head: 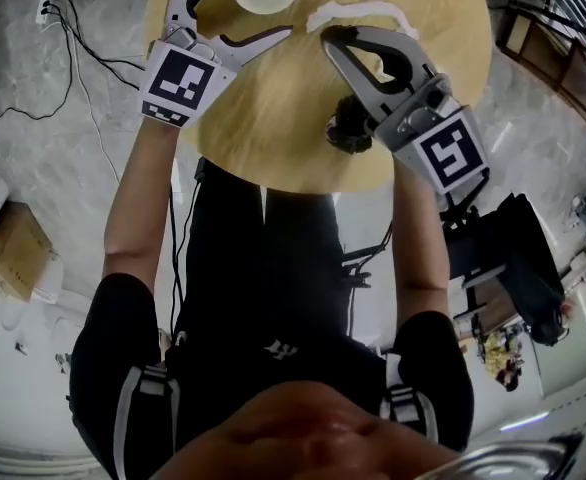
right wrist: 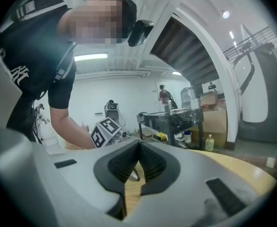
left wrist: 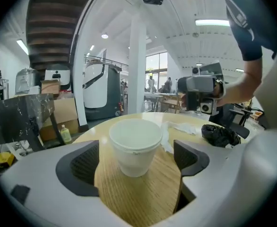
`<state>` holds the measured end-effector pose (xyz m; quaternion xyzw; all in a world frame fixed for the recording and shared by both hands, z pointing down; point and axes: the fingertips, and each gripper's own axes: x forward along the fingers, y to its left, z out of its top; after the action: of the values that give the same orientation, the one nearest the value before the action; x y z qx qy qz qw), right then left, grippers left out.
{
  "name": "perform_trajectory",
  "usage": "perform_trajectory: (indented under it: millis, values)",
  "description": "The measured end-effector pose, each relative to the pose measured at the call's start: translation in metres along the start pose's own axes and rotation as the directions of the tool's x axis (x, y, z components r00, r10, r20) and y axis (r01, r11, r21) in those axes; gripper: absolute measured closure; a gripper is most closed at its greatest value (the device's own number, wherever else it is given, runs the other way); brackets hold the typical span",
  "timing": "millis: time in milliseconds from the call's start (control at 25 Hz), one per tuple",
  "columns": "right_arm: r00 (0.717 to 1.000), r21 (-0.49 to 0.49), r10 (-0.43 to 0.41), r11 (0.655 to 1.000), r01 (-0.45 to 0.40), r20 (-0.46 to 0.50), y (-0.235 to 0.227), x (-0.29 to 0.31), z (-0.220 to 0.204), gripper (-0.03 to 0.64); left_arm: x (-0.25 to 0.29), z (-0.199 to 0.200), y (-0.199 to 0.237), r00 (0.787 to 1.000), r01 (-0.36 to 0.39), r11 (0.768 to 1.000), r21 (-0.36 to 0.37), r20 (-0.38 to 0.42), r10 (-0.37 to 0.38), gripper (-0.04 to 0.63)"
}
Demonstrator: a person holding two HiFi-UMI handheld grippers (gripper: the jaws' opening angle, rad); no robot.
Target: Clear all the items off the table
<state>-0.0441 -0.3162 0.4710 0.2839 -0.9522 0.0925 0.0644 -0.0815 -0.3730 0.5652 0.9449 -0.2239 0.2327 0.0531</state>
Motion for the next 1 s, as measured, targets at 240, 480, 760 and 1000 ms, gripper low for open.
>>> perform_trajectory:
  millis: [240, 480, 760, 1000]
  values:
    - [1.0, -0.036, 0.001, 0.999, -0.002, -0.009, -0.005, 0.007, -0.017, 0.612, 0.007, -0.004, -0.006, 0.999, -0.036, 0.995, 0.09, 0.019, 0.034, 0.23]
    - [1.0, -0.007, -0.002, 1.0, 0.002, -0.01, -0.001, 0.017, -0.021, 0.612, 0.005, -0.01, 0.012, 0.997, -0.075, 0.996, 0.039, 0.039, 0.073, 0.305]
    - [1.0, -0.019, 0.001, 1.0, -0.001, -0.011, 0.007, 0.017, -0.017, 0.612, -0.007, -0.006, 0.018, 0.995, -0.09, 0.995, 0.041, 0.055, 0.087, 0.321]
    - [1.0, -0.063, -0.011, 0.998, 0.011, 0.013, 0.008, 0.002, 0.021, 0.612, -0.034, 0.028, 0.012, 0.995, -0.091, 0.995, 0.037, 0.043, 0.089, 0.329]
